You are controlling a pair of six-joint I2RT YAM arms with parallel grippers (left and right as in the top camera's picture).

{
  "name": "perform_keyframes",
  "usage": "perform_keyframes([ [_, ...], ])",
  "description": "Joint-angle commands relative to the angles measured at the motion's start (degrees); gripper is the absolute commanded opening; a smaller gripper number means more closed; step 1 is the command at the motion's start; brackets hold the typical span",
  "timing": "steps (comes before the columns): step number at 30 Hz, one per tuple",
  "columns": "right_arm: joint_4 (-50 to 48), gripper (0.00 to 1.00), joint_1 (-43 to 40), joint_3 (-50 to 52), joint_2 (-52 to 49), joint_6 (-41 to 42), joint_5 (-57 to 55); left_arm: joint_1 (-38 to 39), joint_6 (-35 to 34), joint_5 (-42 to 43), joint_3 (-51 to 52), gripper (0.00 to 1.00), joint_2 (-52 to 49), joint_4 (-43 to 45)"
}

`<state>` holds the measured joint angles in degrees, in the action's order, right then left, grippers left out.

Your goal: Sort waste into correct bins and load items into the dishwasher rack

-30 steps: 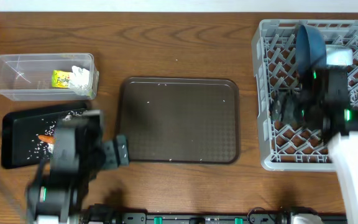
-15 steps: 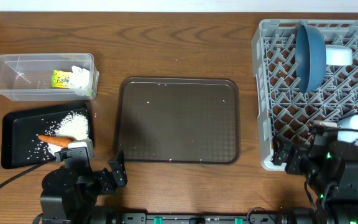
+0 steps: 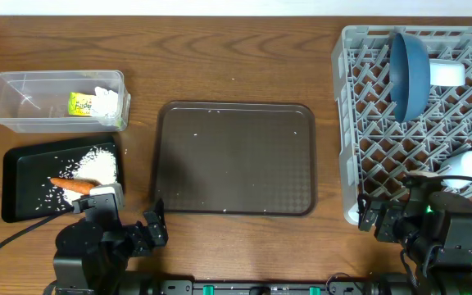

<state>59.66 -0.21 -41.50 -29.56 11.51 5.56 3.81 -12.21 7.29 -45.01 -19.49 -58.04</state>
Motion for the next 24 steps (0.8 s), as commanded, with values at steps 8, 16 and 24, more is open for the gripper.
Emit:
perform_keyframes([
  [8, 0.17, 0.99, -0.11, 1.68, 4.07, -0.26, -0.22, -0.26, -0.55, -0.44, 0.17, 0.98, 0.13, 0.07],
  [16, -13.14, 0.99, -0.15, 11.96, 19.74, -3.06, -2.10, -0.26, -0.55, -0.44, 0.17, 0.98, 0.13, 0.07],
  [24, -41.38, 0.99, -0.24, 27.61, 29.22, -12.09, -2.34, -0.26, -0.55, -0.44, 0.17, 0.98, 0.13, 0.07],
])
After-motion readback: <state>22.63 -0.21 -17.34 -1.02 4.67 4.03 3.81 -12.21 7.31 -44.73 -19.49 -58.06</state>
